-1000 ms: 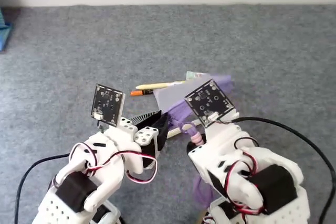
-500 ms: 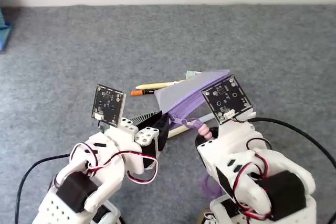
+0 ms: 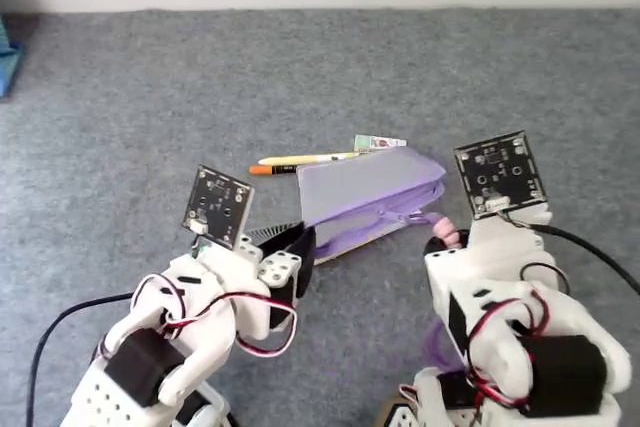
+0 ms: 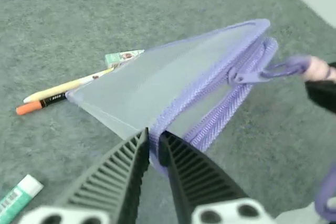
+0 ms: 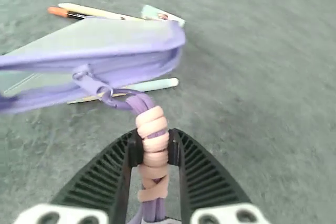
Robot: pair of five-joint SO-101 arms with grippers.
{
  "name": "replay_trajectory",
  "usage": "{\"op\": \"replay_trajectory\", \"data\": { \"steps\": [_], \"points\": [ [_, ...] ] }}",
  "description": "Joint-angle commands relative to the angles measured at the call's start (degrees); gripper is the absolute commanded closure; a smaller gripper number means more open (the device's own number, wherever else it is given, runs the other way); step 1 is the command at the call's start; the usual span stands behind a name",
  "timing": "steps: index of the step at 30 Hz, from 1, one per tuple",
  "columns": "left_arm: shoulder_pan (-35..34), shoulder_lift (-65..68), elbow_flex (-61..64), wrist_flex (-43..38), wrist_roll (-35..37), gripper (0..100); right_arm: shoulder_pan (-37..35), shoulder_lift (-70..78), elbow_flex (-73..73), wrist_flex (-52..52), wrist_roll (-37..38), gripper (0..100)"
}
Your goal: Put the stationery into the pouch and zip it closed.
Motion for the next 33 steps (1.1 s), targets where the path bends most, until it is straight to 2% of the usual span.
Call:
{"op": "replay_trajectory", "data": {
  "steps": [1, 6, 11, 13, 24, 30, 33],
  "points": [
    [-0.44, 0.35, 0.04, 3.87, -0.88, 99, 3.12, -1.19, -3.25, 0.75, 0.0, 99.1],
    [-0.18, 0.35, -0.04, 4.4, -0.62, 95, 2.15, -1.27, -3.34, 1.98, -0.18, 99.1],
    [-0.53, 0.7, 0.04, 4.4, 0.53, 73, -3.47, -3.3, -5.89, 2.07, -2.46, 99.1],
    [-0.53, 0.88, 0.4, 4.4, 1.41, 69, -5.58, -4.09, -6.86, 2.15, -2.55, 99.1],
    [-2.55, 0.79, 7.52, 3.87, 4.22, 69, -6.46, -4.79, -8.62, 2.33, -4.31, 99.1],
    [-9.32, 0.35, 7.43, 1.76, 4.13, 78, -6.46, -4.79, -8.44, 2.33, -4.13, 99.1],
    [-10.2, 0.35, 7.43, -0.62, 4.13, 82, -6.46, -4.62, -8.35, 2.42, -4.13, 99.1]
  ]
}}
